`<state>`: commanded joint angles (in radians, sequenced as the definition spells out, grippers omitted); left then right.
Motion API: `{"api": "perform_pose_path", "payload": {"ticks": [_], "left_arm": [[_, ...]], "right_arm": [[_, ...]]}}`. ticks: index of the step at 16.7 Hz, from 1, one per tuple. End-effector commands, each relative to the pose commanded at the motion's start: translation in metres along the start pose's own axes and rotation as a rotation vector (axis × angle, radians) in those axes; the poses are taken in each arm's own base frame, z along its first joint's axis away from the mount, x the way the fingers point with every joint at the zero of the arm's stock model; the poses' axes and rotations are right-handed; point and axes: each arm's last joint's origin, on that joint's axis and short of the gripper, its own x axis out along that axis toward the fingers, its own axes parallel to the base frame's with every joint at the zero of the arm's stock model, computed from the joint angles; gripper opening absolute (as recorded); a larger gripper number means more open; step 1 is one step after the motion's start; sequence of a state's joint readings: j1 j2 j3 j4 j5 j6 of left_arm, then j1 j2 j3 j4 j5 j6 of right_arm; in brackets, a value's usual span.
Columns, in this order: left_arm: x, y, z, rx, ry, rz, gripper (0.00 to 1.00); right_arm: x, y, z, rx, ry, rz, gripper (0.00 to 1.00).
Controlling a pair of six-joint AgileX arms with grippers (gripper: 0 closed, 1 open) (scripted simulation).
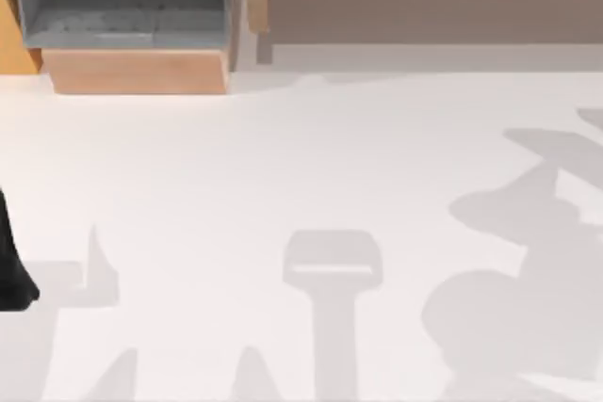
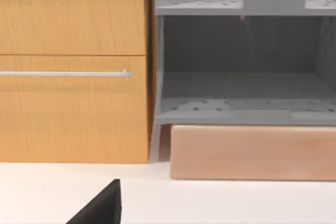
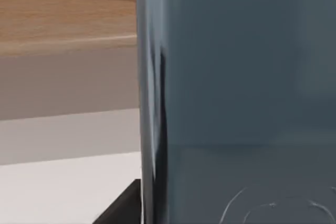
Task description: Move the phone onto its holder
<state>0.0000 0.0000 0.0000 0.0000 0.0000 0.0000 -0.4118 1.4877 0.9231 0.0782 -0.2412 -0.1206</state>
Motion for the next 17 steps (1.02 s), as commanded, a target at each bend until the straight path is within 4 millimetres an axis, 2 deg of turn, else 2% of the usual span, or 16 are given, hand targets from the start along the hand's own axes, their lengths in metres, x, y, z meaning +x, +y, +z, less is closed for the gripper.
{"api": "perform_pose_path", "payload": {"ticks": [5,11,16,17], "left_arm": [[0.0,0.0,0.0,0.0,0.0,0.0,1.0],[0.0,0.0,0.0,0.0,0.0,0.0,1.0],[0.0,0.0,0.0,0.0,0.0,0.0,1.0],[0.0,0.0,0.0,0.0,0.0,0.0,1.0]], "right_arm": [[0.01,0.0,0.002,0.011,0.015,-0.015,0.0],[0.046,-0.001,0.002,-0.004,-0.003,-0.006,0.0],[0.048,-0.001,0.001,-0.002,-0.007,-0.003,0.0],[0.048,-0.001,0.001,-0.002,-0.007,-0.003,0.08]]}}
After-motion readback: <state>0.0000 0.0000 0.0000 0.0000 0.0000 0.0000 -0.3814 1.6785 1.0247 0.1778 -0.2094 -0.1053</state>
